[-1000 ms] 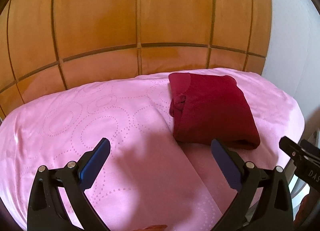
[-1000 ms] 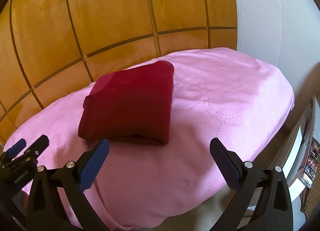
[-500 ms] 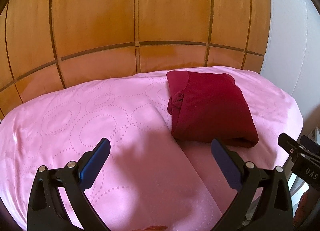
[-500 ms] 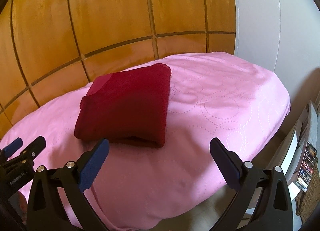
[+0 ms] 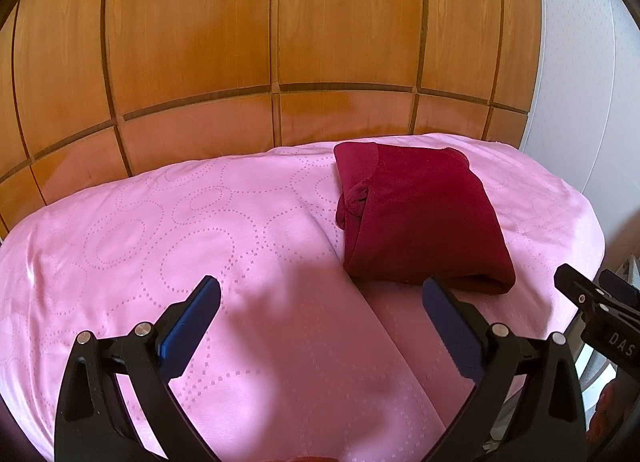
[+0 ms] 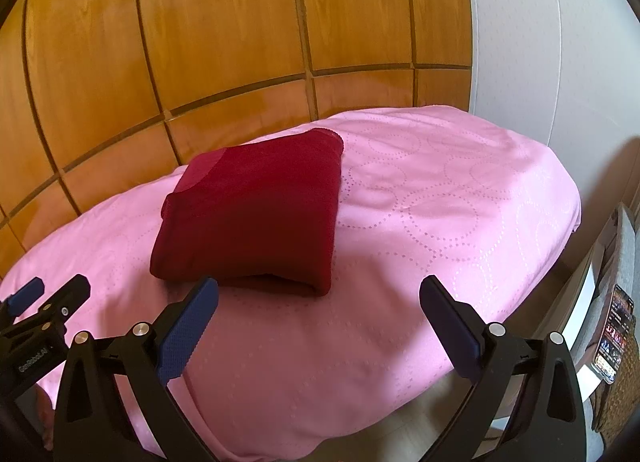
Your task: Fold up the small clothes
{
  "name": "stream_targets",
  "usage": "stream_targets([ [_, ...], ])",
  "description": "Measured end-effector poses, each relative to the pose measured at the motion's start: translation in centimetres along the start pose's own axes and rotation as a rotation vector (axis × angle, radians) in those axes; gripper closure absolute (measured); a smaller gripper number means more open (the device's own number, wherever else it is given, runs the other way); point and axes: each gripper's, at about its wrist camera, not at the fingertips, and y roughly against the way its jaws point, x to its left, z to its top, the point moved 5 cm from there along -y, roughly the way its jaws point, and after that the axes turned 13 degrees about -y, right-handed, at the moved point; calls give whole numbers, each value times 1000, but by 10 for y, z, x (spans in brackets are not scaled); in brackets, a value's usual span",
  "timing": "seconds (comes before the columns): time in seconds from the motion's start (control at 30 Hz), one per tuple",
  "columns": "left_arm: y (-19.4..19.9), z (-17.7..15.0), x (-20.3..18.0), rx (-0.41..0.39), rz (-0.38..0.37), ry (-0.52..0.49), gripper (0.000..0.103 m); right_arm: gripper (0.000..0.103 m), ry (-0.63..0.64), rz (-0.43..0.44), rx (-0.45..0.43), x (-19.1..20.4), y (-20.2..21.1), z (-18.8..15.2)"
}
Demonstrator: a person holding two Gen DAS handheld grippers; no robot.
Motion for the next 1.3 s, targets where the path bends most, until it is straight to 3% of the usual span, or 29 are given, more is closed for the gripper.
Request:
stream_targets([
  [1.3,-4,-6,-7,33,-35,-4,2,4,3,-2,15,4,-1,-4],
])
